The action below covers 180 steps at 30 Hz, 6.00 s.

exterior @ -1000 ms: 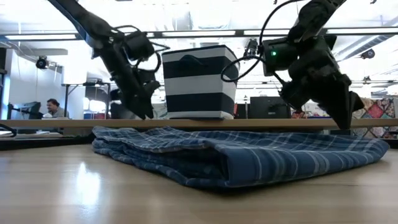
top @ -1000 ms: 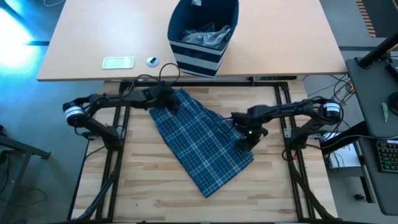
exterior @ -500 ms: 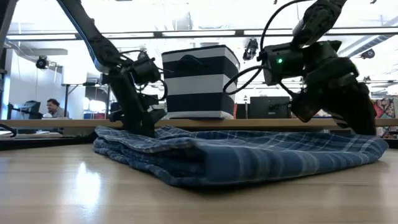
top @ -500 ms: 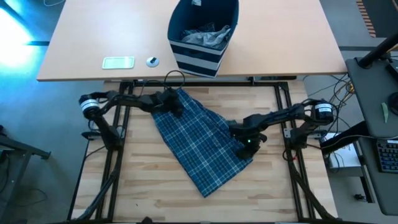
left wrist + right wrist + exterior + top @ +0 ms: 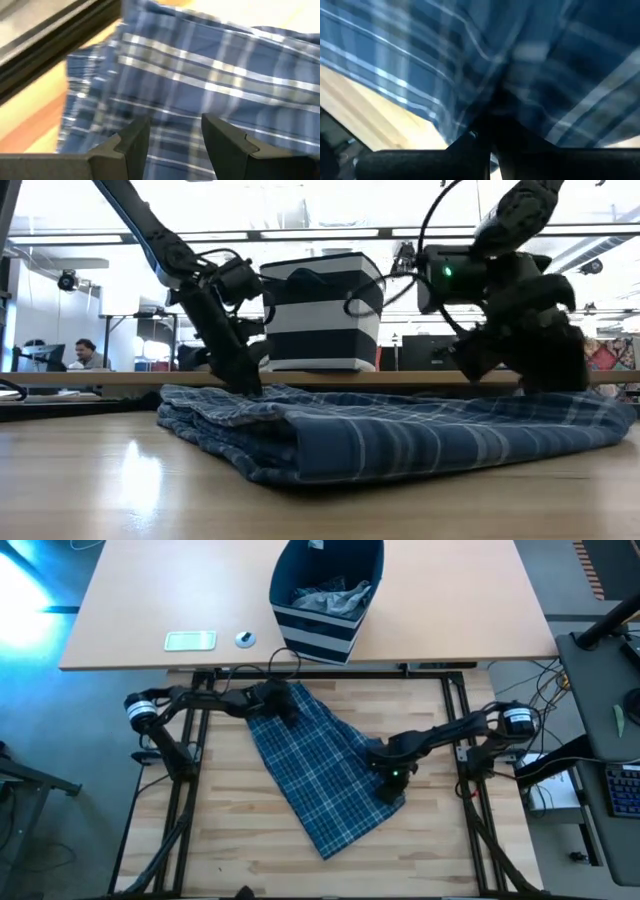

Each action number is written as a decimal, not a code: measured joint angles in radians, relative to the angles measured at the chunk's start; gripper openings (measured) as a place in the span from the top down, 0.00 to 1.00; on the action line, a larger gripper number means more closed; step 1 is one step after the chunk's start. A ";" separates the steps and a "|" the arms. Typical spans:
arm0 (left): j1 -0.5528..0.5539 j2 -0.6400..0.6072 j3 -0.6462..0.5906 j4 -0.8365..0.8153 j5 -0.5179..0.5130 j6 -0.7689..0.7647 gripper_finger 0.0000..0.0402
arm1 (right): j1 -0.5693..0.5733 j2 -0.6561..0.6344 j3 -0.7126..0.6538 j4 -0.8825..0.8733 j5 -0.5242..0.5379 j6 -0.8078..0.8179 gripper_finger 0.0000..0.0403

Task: Fold Laundry from Bin
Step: Fold the blue patterned pants

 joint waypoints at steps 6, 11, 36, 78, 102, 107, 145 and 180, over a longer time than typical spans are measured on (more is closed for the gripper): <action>0.053 0.027 -0.007 0.000 -0.066 0.005 0.59 | 0.085 0.020 -0.030 -0.046 -0.189 0.005 0.98; 0.092 0.001 -0.009 -0.017 -0.070 0.006 0.59 | 0.110 -0.035 -0.029 -0.082 -0.239 0.018 0.98; -0.427 -0.309 -0.196 -0.216 -0.027 -0.469 0.62 | -0.373 0.115 0.288 0.514 0.317 -0.234 0.98; 0.018 -0.117 -0.173 -0.135 0.072 0.035 0.62 | 0.235 0.008 0.219 0.048 0.536 0.175 0.98; -0.741 -0.519 -0.100 -0.624 0.053 -0.785 0.71 | 0.022 -0.357 0.015 -0.184 0.682 0.140 0.98; -0.530 -0.468 -0.103 -0.461 0.032 -0.420 0.70 | 0.119 -0.365 -0.009 -0.017 0.579 0.339 0.98; -0.667 -0.379 0.008 -0.629 0.111 -0.476 0.51 | 0.022 -0.299 0.023 0.133 0.607 0.274 0.98; -0.803 -0.259 0.260 -0.427 0.017 0.032 0.49 | 0.280 -0.078 0.398 -0.140 0.731 -0.259 0.97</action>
